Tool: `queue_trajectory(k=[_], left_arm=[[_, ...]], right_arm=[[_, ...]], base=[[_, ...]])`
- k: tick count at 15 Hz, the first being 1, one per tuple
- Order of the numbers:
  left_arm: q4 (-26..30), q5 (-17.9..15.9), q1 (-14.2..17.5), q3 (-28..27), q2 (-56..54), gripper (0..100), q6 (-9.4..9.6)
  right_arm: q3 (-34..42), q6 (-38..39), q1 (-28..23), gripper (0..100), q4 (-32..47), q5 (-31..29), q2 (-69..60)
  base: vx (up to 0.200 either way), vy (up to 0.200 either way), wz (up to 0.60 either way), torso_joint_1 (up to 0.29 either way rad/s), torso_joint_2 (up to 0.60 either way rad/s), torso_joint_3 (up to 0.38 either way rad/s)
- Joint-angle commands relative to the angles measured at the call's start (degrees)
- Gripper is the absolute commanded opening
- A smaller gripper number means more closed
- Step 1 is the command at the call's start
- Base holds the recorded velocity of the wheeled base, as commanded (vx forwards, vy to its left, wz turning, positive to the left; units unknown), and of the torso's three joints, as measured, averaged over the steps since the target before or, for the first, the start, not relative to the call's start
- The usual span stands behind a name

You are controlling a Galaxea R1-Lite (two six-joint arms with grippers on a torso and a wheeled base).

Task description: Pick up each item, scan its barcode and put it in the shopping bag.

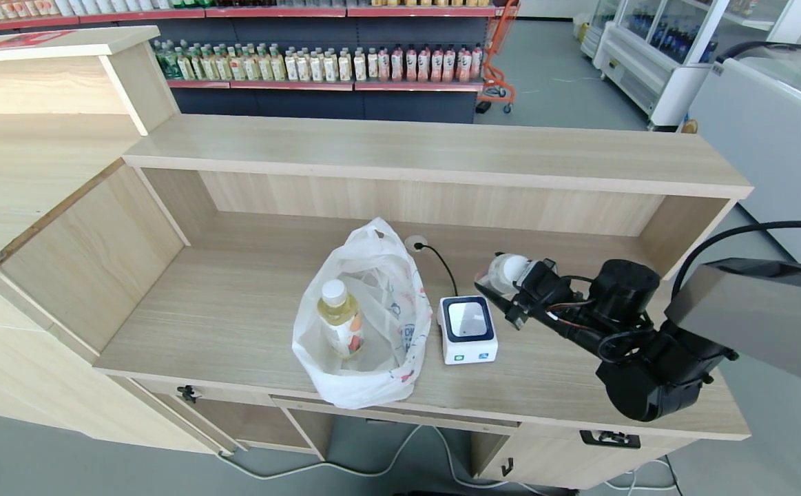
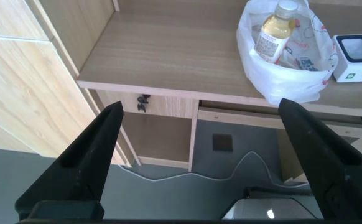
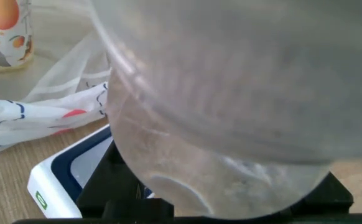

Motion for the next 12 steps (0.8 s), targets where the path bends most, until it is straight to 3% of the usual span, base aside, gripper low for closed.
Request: queue_trajectory(k=[1,12], left_arm=[[0.00,0.00,0.00,0.00,-0.02,100,-0.01],[0.00,0.00,0.00,0.00,0.06,100,-0.01]], right_arm=[[-0.70,-0.03,0.36,0,0.07,0.14,1.34],[-6.67,1.73,0.88,0,-0.02,4.71,6.71]], base=[[0.000,0.000,0.00,0.000,0.00,0.000],[0.000,0.000,0.00,0.000,0.00,0.000]])
